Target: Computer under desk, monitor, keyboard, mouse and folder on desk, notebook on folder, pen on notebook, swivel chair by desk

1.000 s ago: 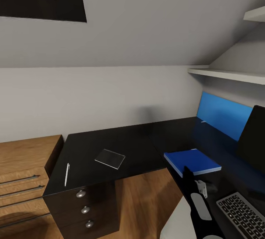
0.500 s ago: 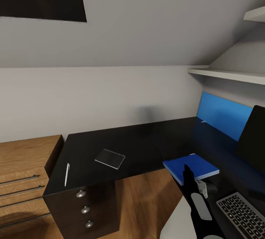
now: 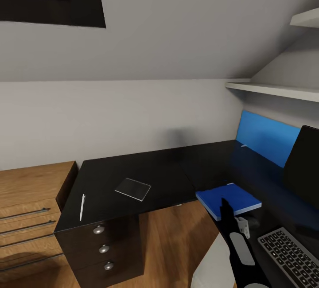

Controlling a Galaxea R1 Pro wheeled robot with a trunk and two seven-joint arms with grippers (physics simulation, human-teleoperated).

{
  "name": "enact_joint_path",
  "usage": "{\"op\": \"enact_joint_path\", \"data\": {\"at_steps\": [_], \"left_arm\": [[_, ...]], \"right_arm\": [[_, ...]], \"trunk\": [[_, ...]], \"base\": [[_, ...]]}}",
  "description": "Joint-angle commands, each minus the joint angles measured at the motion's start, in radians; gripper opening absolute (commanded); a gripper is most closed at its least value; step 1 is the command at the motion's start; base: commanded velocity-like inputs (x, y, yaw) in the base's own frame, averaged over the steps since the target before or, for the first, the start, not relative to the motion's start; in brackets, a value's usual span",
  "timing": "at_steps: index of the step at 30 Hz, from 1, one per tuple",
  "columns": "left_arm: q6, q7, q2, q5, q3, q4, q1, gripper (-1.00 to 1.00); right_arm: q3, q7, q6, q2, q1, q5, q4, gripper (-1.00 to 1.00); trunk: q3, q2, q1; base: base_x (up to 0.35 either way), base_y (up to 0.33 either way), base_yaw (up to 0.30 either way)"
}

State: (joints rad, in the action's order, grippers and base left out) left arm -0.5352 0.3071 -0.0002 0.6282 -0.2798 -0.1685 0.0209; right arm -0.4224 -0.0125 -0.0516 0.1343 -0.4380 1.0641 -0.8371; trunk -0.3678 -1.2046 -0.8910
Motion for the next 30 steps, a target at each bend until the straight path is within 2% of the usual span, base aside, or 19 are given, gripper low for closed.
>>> {"op": "enact_joint_path", "data": {"at_steps": [1,7,30], "left_arm": [[-0.002,0.009,0.000,0.002,-0.009,0.000,0.001,1.00],[-0.002,0.008,0.001,0.002,-0.009,0.000,0.001,1.00],[-0.002,0.009,0.000,0.002,-0.009,0.000,0.001,1.00]], "right_arm": [[-0.001,-0.001,-0.002,0.001,-0.001,0.010,0.000,1.00],[0.021,-0.001,-0.003,0.001,-0.001,0.010,0.000,1.00],[0.027,-0.003,-0.004,0.002,-0.001,0.004,0.000,1.00]], "trunk": [[-0.001,-0.001,0.000],[0.015,0.034,0.019],[0.015,0.034,0.019]], "base": [[-0.007,0.000,0.000],[-0.002,0.000,0.000],[0.000,0.000,0.000]]}}
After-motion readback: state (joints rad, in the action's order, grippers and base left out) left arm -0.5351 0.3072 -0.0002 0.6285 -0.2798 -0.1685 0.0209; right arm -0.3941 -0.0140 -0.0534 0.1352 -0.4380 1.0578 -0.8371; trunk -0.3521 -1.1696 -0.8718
